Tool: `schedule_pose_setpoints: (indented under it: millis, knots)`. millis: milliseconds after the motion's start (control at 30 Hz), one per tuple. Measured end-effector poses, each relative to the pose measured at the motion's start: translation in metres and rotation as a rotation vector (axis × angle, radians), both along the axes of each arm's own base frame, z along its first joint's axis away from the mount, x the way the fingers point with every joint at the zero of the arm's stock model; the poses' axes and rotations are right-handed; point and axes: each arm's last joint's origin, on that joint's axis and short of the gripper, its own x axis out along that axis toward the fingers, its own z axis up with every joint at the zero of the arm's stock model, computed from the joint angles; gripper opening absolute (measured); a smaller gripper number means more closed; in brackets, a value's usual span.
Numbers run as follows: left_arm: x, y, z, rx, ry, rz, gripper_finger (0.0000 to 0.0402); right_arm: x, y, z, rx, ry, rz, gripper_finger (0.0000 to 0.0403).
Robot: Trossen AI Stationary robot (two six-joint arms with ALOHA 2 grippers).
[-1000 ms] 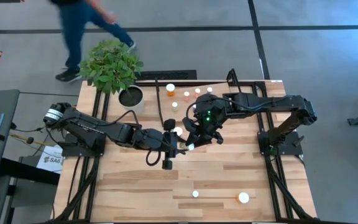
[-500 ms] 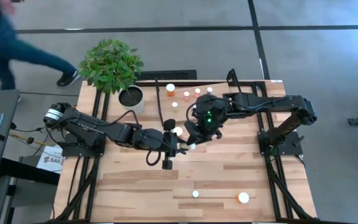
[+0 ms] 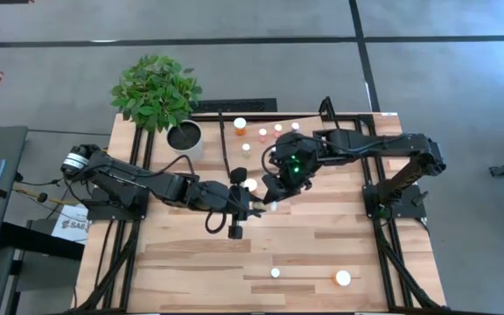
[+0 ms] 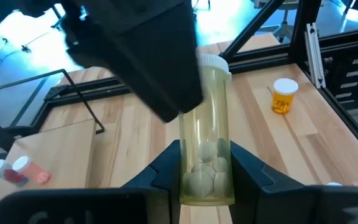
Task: Pick and place medicine bottles onto shelf by color
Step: Put the bottom yellow pill bottle on the shelf
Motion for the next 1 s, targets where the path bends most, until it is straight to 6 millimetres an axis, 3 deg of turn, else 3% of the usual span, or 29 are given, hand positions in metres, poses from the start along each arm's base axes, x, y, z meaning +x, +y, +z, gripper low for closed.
schedule_pose_setpoints:
  millis: [200,333,433,700,867,1000]
  knots:
    - [0.0,0.0,0.0,-0.014,0.002,-0.023,0.0071,-0.007,-0.018,0.016,-0.039,-0.099,-0.027,0.0248]
    - [0.002,0.003,0.003,-0.052,-0.029,0.001,0.0071,-0.021,-0.023,0.044,-0.157,-0.21,-0.007,0.0248]
    - [0.004,0.008,0.007,-0.105,-0.065,0.027,0.0071,-0.033,-0.013,0.062,-0.302,-0.276,0.001,0.0248]
    - [0.003,0.033,0.028,-0.24,-0.195,0.007,0.0071,-0.065,0.028,0.079,-0.63,-0.295,0.003,0.0248]
    - [0.001,0.047,0.047,-0.284,-0.296,-0.053,0.0071,-0.068,0.048,0.079,-0.807,-0.319,0.004,0.0248]
    - [0.001,0.048,0.051,-0.305,-0.295,-0.104,0.0071,-0.063,0.055,0.08,-0.926,-0.361,0.018,0.0248]
